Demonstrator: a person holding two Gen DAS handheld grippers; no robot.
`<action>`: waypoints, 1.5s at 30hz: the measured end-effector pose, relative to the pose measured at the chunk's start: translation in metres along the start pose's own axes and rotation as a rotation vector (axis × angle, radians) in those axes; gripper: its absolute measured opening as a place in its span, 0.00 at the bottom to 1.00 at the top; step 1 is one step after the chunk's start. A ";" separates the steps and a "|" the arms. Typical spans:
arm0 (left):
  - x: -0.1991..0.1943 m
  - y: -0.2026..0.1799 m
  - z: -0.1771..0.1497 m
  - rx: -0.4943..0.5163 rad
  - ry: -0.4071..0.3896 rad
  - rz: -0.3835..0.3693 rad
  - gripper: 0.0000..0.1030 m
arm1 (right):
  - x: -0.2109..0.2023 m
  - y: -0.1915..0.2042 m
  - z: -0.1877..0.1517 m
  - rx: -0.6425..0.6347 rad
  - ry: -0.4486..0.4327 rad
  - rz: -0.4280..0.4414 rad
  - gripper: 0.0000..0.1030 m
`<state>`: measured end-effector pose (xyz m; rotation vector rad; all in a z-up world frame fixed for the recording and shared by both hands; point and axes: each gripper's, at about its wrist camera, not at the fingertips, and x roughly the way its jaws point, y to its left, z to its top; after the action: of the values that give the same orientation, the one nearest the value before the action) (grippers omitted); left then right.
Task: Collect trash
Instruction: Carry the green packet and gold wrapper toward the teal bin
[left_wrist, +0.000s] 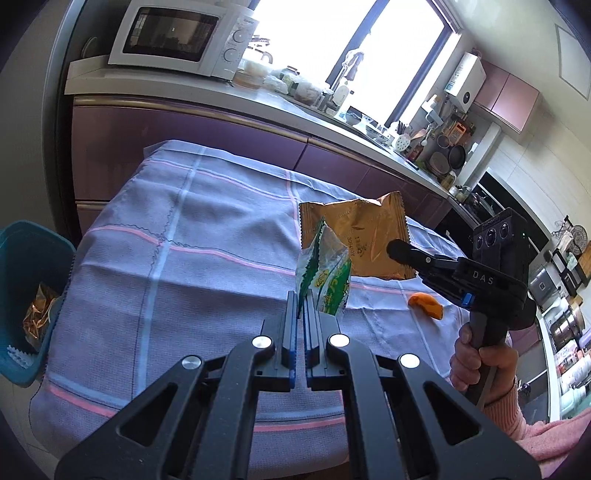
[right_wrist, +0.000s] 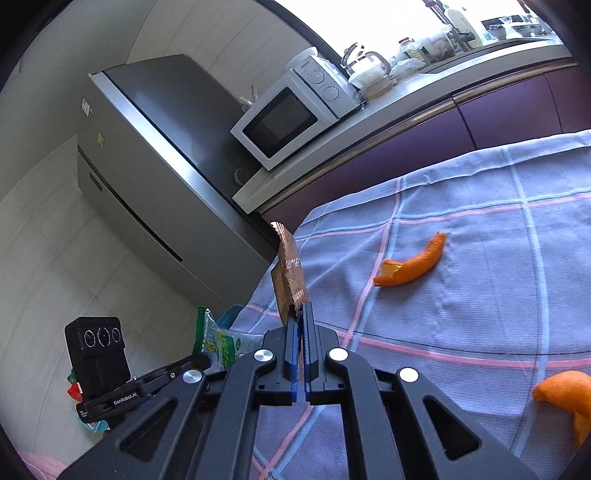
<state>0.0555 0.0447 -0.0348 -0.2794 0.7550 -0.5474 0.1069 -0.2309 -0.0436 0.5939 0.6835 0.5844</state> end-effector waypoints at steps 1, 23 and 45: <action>-0.003 0.001 0.000 -0.006 -0.005 0.006 0.03 | 0.004 0.003 0.000 -0.004 0.007 0.006 0.02; -0.056 0.046 -0.005 -0.102 -0.090 0.101 0.03 | 0.072 0.053 0.001 -0.060 0.131 0.124 0.02; -0.094 0.081 -0.008 -0.173 -0.156 0.165 0.03 | 0.120 0.085 0.000 -0.086 0.213 0.202 0.02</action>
<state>0.0239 0.1641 -0.0216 -0.4115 0.6678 -0.3003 0.1582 -0.0932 -0.0355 0.5274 0.7995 0.8698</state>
